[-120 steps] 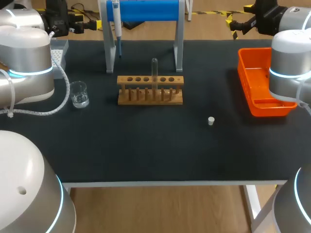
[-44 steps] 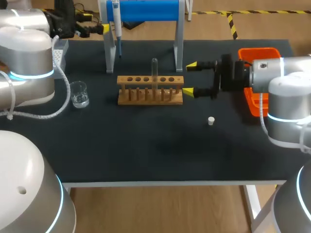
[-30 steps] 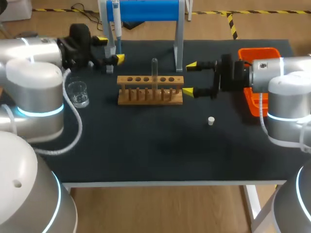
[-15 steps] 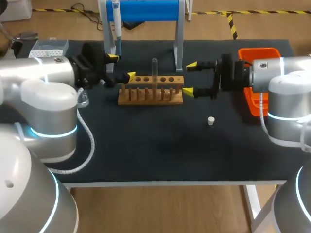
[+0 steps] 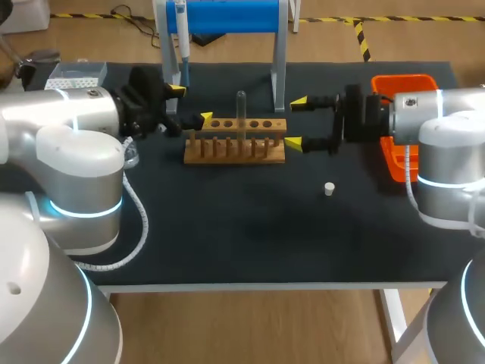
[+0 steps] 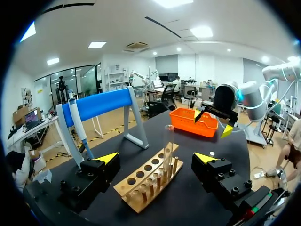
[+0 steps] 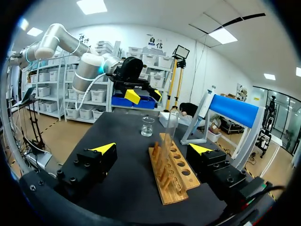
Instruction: Invert the test tube, pick up the pipette, mount the tip to pipette, aspirate from beaker and dispense into the tube, eject the tip, return the pipette, and cap with the stopper.
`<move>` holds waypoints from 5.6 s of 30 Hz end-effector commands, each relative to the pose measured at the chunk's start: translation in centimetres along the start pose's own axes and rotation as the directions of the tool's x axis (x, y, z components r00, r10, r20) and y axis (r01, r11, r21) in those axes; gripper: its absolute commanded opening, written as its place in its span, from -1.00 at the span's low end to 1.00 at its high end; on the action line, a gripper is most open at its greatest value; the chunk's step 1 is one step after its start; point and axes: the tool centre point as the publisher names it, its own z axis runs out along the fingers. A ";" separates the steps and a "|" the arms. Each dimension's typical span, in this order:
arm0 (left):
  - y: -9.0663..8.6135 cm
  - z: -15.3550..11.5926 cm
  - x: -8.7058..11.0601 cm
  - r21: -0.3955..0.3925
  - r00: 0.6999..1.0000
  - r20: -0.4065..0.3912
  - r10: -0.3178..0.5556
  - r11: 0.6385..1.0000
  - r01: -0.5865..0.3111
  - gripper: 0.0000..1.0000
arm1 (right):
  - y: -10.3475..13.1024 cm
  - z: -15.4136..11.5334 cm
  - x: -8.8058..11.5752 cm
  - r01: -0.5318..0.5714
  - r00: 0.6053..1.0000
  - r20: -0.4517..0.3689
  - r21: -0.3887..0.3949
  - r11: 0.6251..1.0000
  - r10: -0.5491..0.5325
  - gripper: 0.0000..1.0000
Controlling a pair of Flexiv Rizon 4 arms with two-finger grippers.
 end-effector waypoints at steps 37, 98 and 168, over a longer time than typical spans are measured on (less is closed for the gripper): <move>0.1 0.1 0.0 0.002 1.000 0.001 0.000 1.000 0.000 1.00 | 1.6 11.1 -4.7 -0.118 0.964 -0.259 -0.198 0.973 0.064 1.00; 0.1 0.1 0.0 0.002 1.000 0.001 0.000 1.000 0.000 1.00 | 2.4 11.9 -3.9 -0.167 0.941 -0.327 -0.234 0.958 0.084 -1.00; 0.1 0.1 0.0 0.002 1.000 0.001 0.000 1.000 0.000 1.00 | 10.3 7.1 -2.8 -0.185 0.944 -0.309 -0.211 0.960 0.115 -1.00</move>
